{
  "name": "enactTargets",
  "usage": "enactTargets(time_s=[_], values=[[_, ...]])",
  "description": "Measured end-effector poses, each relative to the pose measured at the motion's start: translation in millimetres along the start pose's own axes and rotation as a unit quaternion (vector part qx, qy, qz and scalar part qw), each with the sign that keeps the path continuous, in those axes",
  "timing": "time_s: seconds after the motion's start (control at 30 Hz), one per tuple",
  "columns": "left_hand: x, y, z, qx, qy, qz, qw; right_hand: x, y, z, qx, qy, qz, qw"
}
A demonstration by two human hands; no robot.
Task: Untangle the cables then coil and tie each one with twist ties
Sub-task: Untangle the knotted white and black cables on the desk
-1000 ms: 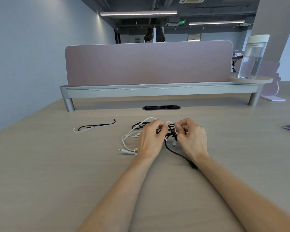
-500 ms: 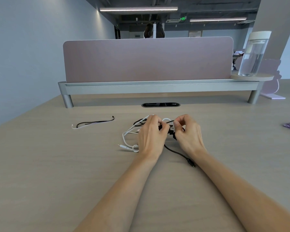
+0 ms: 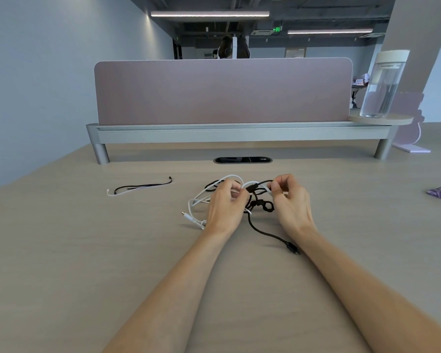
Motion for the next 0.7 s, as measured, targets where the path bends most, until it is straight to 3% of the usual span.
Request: enactTargets(time_s=[0.2,0.37,0.7], values=[[-13,5,4,-0.019,-0.026,-0.006,0.999,-1,7,-1,-0.059,-0.019,0.101,0.993],[-12,4,4,-0.017,-0.020,-0.017,1.000,-7,16,-2,-0.126,-0.037,0.087,0.987],[-5,6,1,-0.022,-0.006,0.006,1.000,-10,12,-6,-0.060,-0.060,-0.005,0.996]])
Point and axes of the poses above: each hand's wrist, its own z-axis towards the middle knuckle, its own y-axis out of the palm, x = y × z, the point moved 9 cm from there along z, towards the middle knuckle, and after that the axes turned 3 degrees about -x, right-handed, at the moved point
